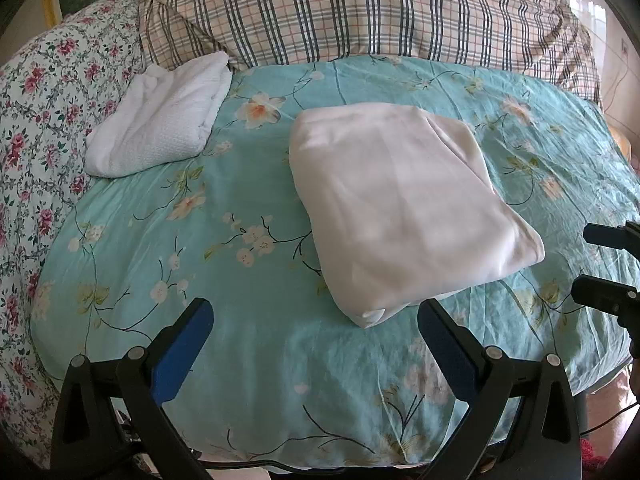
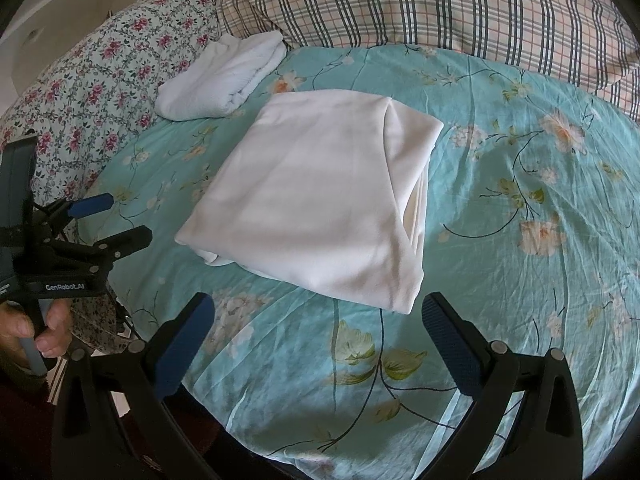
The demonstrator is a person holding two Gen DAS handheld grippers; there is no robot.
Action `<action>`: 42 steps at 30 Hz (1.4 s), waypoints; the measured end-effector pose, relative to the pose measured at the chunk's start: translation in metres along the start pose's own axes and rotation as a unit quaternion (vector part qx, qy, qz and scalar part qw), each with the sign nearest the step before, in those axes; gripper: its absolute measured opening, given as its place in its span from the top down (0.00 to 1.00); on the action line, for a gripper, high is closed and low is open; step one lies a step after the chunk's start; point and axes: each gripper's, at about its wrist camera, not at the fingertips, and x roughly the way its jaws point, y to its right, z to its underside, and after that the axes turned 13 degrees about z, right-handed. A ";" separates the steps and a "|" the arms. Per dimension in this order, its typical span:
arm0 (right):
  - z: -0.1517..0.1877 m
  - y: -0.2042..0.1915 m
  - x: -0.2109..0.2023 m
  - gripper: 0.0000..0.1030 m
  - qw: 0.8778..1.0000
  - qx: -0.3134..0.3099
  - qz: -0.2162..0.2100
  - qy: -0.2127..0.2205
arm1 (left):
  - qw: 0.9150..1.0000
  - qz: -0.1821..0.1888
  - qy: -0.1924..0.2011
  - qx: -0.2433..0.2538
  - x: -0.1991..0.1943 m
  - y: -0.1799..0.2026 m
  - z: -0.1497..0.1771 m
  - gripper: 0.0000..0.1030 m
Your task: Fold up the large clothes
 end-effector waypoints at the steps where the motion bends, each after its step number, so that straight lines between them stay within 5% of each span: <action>1: 0.000 0.000 0.000 0.00 1.000 0.000 0.000 0.000 | 1.000 0.000 0.000 0.000 0.000 0.000 0.000 0.01; 42: -0.027 0.005 0.011 0.00 1.000 0.022 -0.004 0.013 | 1.000 0.002 0.019 0.004 0.010 0.004 -0.032 0.01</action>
